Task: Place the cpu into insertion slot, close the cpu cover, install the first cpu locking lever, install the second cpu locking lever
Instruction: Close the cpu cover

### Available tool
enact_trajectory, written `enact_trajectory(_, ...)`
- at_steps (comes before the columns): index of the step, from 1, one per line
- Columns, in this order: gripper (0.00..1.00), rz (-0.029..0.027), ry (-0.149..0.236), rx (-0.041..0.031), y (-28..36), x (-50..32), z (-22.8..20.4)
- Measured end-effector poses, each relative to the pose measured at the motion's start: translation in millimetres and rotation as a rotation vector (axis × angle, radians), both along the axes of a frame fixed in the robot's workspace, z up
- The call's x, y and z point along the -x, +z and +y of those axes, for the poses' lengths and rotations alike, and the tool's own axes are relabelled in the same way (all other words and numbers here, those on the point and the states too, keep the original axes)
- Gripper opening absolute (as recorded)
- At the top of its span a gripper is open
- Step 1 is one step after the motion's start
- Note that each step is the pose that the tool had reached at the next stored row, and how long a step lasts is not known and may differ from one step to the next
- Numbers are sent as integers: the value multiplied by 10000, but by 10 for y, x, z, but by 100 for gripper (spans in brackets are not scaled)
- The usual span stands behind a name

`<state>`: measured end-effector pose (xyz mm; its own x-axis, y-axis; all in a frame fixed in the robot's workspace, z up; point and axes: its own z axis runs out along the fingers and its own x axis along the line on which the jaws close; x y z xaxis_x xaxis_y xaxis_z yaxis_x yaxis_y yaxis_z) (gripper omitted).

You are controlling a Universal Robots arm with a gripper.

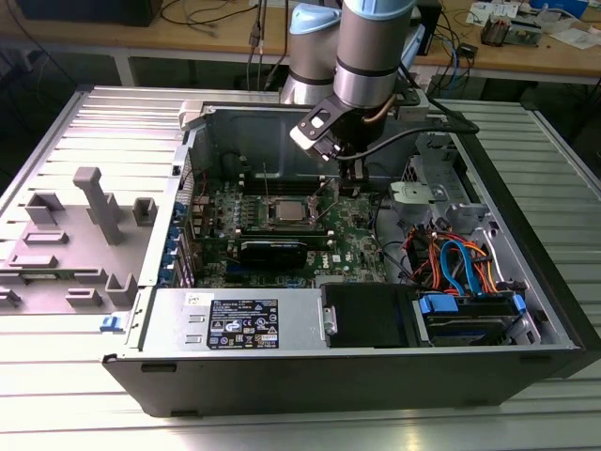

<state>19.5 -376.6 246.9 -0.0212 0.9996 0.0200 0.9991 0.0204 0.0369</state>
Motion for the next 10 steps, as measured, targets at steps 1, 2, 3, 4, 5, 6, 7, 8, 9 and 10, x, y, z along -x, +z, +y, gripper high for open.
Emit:
enact_trajectory(1,11,0,0,0,0,1,0)
enact_trajectory(2,11,0,-1,0,0,5,-1)
enact_trajectory(3,11,-1,14,-1,0,19,-1)
enact_trajectory(4,11,0,39,-1,0,43,-2)
enact_trajectory(5,11,-1,64,-2,0,63,-2)
enact_trajectory(6,11,0,78,-2,0,77,-2)
enact_trajectory(7,11,0,89,-1,0,92,-2)
enact_trajectory(8,11,0,96,-1,0,112,-2)
enact_trajectory(9,11,0,96,-1,0,118,-2)
enact_trajectory(10,11,0,96,-2,0,122,-2)
